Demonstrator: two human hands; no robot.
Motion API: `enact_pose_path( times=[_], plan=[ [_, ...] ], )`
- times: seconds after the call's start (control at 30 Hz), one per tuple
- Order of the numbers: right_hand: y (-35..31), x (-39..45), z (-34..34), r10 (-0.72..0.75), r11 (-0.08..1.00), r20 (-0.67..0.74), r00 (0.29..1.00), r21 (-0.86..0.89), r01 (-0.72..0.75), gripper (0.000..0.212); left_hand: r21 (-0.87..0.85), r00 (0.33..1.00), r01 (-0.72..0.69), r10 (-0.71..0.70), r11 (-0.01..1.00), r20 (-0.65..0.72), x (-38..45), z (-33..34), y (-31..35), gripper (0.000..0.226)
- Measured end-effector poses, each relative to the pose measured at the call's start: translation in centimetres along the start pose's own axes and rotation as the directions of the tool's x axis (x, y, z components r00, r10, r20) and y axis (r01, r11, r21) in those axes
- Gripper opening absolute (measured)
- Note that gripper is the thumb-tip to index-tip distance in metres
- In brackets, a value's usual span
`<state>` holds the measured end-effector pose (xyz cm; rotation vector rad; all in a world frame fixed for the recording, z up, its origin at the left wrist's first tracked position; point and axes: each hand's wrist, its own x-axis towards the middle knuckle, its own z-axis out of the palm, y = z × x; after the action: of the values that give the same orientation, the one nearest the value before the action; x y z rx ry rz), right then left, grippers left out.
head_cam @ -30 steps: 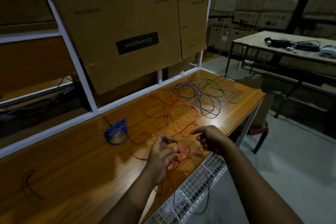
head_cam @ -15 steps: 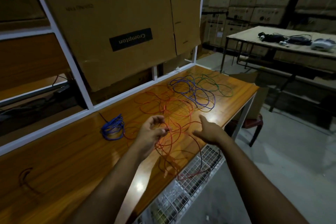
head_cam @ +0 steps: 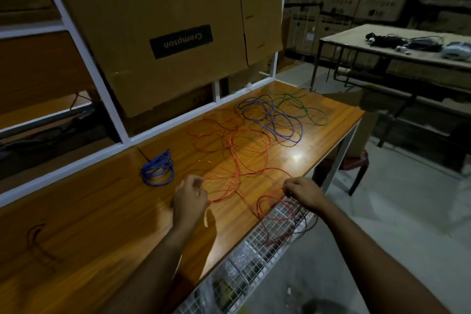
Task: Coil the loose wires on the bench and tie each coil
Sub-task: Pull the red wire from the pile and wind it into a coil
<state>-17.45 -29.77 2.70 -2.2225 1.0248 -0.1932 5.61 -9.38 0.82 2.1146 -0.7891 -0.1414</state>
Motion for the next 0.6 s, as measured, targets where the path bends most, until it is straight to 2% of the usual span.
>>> enact_pose_path(
  times=[0.07,0.13,0.2,0.23,0.3,0.37,0.47,0.6],
  plan=[
    [0.0,-0.1,0.3,0.003,0.999,0.002,1.0,0.033,-0.004,0.038,0.176,0.976,-0.21,0.215,0.962,-0.015,0.3,0.1,-0.3,0.018],
    [-0.3,-0.1,1.0,0.001,0.999,0.023,1.0,0.052,-0.002,0.035,0.204,0.913,-0.407,0.387,0.89,0.133,0.1,0.7,0.8,0.017],
    [-0.8,-0.1,1.5,-0.018,0.998,0.036,0.999,0.063,0.016,0.033,0.214,0.857,-0.501,0.446,0.838,0.259,0.3,1.8,2.1,0.017],
    [-0.9,-0.2,1.7,-0.027,0.998,0.03,0.999,0.065,0.025,0.032,0.237,0.863,-0.486,0.419,0.842,0.282,0.7,2.4,2.1,0.02],
    [-0.8,-0.1,1.7,-0.036,0.995,-0.014,0.999,0.089,0.038,0.029,0.284,0.933,-0.322,0.252,0.903,0.256,0.9,3.1,1.4,0.026],
    [-0.7,-0.1,1.3,0.049,0.966,-0.112,0.993,0.259,-0.018,0.026,0.269,0.965,-0.237,0.195,0.934,0.174,0.3,3.4,-0.1,0.031],
    [-0.2,-0.1,0.2,0.256,0.757,-0.158,0.954,0.647,-0.096,0.024,0.346,0.917,-0.4,0.373,0.849,0.145,-1.3,3.9,-2.5,0.032],
    [0.0,0.2,-0.3,0.288,0.671,-0.124,0.949,0.734,-0.108,0.022,0.394,0.89,-0.456,0.398,0.798,0.223,-0.7,3.7,-3.2,0.018]
  ],
)
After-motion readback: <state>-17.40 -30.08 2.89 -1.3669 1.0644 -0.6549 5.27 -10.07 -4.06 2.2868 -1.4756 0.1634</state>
